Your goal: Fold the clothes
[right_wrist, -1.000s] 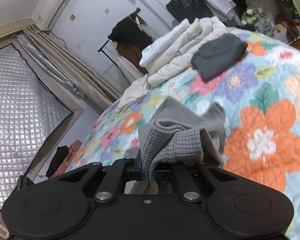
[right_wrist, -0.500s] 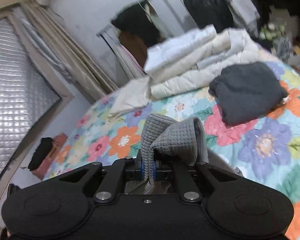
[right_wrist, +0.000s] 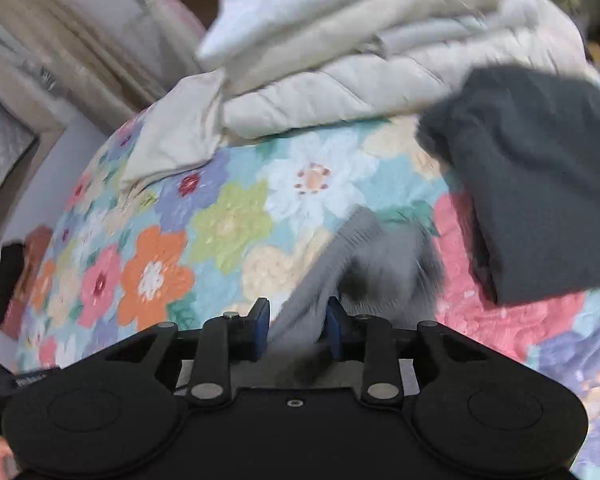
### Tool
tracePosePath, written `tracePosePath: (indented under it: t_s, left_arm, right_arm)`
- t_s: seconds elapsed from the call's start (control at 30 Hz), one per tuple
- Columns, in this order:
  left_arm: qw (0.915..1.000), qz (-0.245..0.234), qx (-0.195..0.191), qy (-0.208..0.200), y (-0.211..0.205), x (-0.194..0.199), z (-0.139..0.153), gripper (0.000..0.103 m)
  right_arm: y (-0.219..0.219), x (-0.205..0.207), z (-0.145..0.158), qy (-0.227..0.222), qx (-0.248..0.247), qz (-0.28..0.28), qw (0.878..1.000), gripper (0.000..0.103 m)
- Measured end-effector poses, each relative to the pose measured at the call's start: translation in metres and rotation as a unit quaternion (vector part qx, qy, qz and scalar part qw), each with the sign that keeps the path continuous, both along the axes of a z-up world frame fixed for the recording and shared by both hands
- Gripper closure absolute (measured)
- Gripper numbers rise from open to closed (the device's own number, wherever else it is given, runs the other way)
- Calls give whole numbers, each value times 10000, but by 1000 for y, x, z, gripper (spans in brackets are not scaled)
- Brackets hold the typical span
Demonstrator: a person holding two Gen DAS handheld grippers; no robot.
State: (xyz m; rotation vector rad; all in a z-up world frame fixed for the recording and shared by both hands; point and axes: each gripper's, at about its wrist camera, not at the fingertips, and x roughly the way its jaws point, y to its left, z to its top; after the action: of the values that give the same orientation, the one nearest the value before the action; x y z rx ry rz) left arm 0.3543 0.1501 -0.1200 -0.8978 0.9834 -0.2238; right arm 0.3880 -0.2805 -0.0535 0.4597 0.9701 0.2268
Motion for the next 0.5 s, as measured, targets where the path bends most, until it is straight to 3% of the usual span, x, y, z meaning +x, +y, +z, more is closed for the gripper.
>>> tracePosePath:
  t_s: [0.07, 0.2, 0.33, 0.47, 0.5]
  left_arm:
    - [9999, 16, -134, -57, 4, 3, -9, 89]
    - [9980, 99, -609, -97, 18, 2, -26, 88]
    - [9968, 118, -785, -71, 24, 3, -30, 87]
    - [9970, 86, -663, -384, 22, 1, -14, 85]
    - [9966, 93, -633, -512, 21, -1, -9, 81]
  right_arm:
    - [-13, -7, -7, -256, 286, -75, 9992, 67]
    - [-26, -29, 0, -843, 293, -50, 9960, 61]
    - [-26, -50, 5, -996, -113, 184, 9948, 54]
    - [-19, -60, -2, -991, -650, 391, 9922, 51]
    - [-16, -60, -5, -984, -765, 391, 9914, 51]
